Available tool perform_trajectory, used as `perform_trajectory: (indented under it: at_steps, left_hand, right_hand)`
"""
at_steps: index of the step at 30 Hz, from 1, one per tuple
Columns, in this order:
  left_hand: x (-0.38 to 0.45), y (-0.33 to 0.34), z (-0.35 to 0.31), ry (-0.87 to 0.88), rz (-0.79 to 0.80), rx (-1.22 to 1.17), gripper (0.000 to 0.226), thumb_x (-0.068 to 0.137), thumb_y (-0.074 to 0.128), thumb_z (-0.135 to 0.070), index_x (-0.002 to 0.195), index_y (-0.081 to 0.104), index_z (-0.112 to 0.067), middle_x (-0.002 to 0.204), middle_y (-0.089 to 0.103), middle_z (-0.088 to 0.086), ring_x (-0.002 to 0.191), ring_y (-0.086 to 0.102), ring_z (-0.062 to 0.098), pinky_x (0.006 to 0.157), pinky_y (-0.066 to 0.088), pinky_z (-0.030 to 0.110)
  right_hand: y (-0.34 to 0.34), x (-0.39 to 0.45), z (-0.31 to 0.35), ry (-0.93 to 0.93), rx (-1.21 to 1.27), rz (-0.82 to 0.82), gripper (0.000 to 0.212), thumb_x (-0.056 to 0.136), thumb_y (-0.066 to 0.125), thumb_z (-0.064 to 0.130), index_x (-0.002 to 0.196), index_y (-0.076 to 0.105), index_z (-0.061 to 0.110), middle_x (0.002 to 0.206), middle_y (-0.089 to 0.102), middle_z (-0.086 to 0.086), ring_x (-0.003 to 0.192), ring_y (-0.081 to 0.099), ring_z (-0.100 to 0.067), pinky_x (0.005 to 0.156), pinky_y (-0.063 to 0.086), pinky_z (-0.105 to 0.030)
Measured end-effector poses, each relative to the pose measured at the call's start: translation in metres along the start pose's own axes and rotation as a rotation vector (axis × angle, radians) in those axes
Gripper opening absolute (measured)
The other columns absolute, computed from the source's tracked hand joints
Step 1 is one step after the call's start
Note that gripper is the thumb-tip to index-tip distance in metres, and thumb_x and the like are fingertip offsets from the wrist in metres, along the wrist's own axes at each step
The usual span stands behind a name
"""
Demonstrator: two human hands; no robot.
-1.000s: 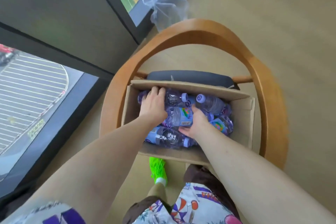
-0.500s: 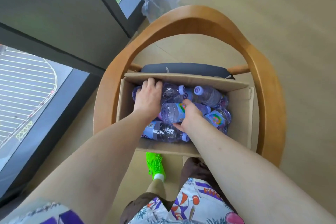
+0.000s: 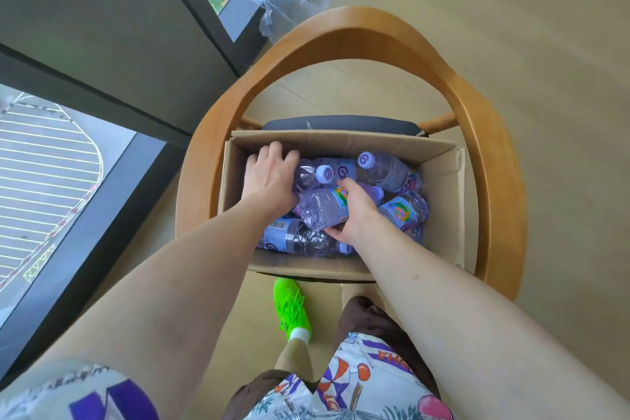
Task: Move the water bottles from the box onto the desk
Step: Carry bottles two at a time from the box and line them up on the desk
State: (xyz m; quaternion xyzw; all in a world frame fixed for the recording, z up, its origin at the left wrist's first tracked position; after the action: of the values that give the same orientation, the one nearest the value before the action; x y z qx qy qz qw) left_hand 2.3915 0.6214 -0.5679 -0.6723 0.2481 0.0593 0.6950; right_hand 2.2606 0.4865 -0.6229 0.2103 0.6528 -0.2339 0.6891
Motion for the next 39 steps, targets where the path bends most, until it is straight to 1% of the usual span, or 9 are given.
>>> perform_trajectory:
  at_steps: [4,11,15,18,20,26,31,34,39]
  left_hand:
    - [-0.012,-0.003,0.008,-0.062,0.04,-0.13,0.062,0.068,0.086,-0.04,0.116,0.054,-0.018,0.122,0.05,0.009,0.123,0.048,0.033,0.106,0.041,0.05]
    - [-0.046,-0.03,0.031,-0.242,0.108,-0.584,0.06,0.059,0.086,-0.037,0.103,0.049,-0.016,0.096,0.06,-0.001,0.092,0.061,0.024,0.067,0.046,0.035]
    - [-0.073,-0.068,0.039,-0.265,0.114,-0.92,0.063,0.055,0.088,-0.038,0.108,0.055,-0.025,0.098,0.068,-0.004,0.092,0.066,0.018,0.067,0.049,0.031]
    - [-0.099,-0.103,0.04,-0.247,0.08,-1.142,0.057,0.056,0.091,-0.043,0.102,0.059,-0.032,0.094,0.076,-0.005,0.084,0.076,0.018,0.068,0.058,0.032]
    - [-0.115,-0.124,0.037,-0.201,0.095,-1.324,0.061,0.059,0.093,-0.039,0.11,0.062,-0.026,0.096,0.08,0.002,0.083,0.079,0.024,0.075,0.064,0.041]
    - [-0.153,-0.181,0.052,-0.182,0.06,-1.651,0.051,0.077,0.084,-0.018,0.123,0.063,-0.012,0.104,0.076,0.018,0.083,0.076,0.032,0.069,0.062,0.04]
    - [-0.18,-0.22,0.093,-0.261,-0.144,-1.736,0.046,0.073,0.083,-0.019,0.114,0.063,-0.012,0.085,0.076,0.013,0.07,0.074,0.028,0.069,0.063,0.044]
    - [-0.198,-0.24,0.126,-0.38,-0.337,-1.713,0.046,0.074,0.086,-0.025,0.111,0.063,-0.011,0.083,0.076,0.011,0.066,0.074,0.026,0.062,0.063,0.039]
    - [-0.245,-0.264,0.17,-0.547,-0.625,-1.693,0.056,0.072,0.087,-0.051,0.108,0.063,-0.015,0.076,0.076,0.006,0.058,0.075,0.019,0.05,0.057,0.027]
  right_hand:
    - [0.005,-0.015,-0.002,-0.002,-0.024,0.052,0.053,0.081,0.078,0.035,0.126,0.06,0.014,0.12,0.072,-0.013,0.099,0.073,-0.031,0.079,0.061,-0.046]
    - [0.015,-0.063,0.007,-0.215,-0.283,0.11,0.057,0.069,0.085,0.027,0.118,0.068,0.002,0.117,0.073,-0.022,0.104,0.073,-0.036,0.098,0.057,-0.05]
    - [0.027,-0.113,0.012,-0.356,-0.289,0.213,0.052,0.074,0.081,0.021,0.12,0.069,-0.001,0.106,0.074,-0.025,0.092,0.073,-0.038,0.096,0.056,-0.056]
    - [0.034,-0.156,0.011,-0.471,-0.288,0.289,0.054,0.075,0.08,0.03,0.119,0.072,0.0,0.116,0.073,-0.026,0.106,0.072,-0.041,0.1,0.054,-0.057]
    - [0.04,-0.185,0.011,-0.55,-0.258,0.334,0.053,0.077,0.081,0.034,0.118,0.073,0.003,0.117,0.073,-0.025,0.109,0.071,-0.042,0.102,0.053,-0.059]
    - [0.065,-0.261,0.017,-0.692,-0.278,0.463,0.062,0.078,0.087,0.041,0.124,0.068,0.004,0.114,0.073,-0.026,0.106,0.072,-0.043,0.1,0.053,-0.061]
    - [0.101,-0.321,0.037,-0.852,-0.33,0.516,0.033,0.083,0.082,0.023,0.105,0.069,0.002,0.083,0.073,-0.021,0.065,0.071,-0.033,0.063,0.062,-0.041]
    - [0.127,-0.347,0.046,-0.909,-0.445,0.569,0.046,0.08,0.083,0.022,0.117,0.065,0.001,0.085,0.067,-0.021,0.064,0.066,-0.03,0.067,0.059,-0.04]
    - [0.175,-0.378,0.039,-0.954,-0.658,0.681,0.048,0.071,0.089,0.026,0.107,0.07,0.0,0.088,0.074,-0.025,0.073,0.071,-0.036,0.074,0.062,-0.05]
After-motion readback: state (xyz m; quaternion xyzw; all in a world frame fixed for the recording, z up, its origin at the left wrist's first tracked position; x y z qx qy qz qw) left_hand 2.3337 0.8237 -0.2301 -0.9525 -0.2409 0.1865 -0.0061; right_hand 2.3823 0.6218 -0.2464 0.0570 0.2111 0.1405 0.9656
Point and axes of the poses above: each hand's wrist, its own x-axis towards the middle knuckle, its own y-axis out of the palm, z = x × y, the point moved 10 cm from there along x, towards the middle knuckle
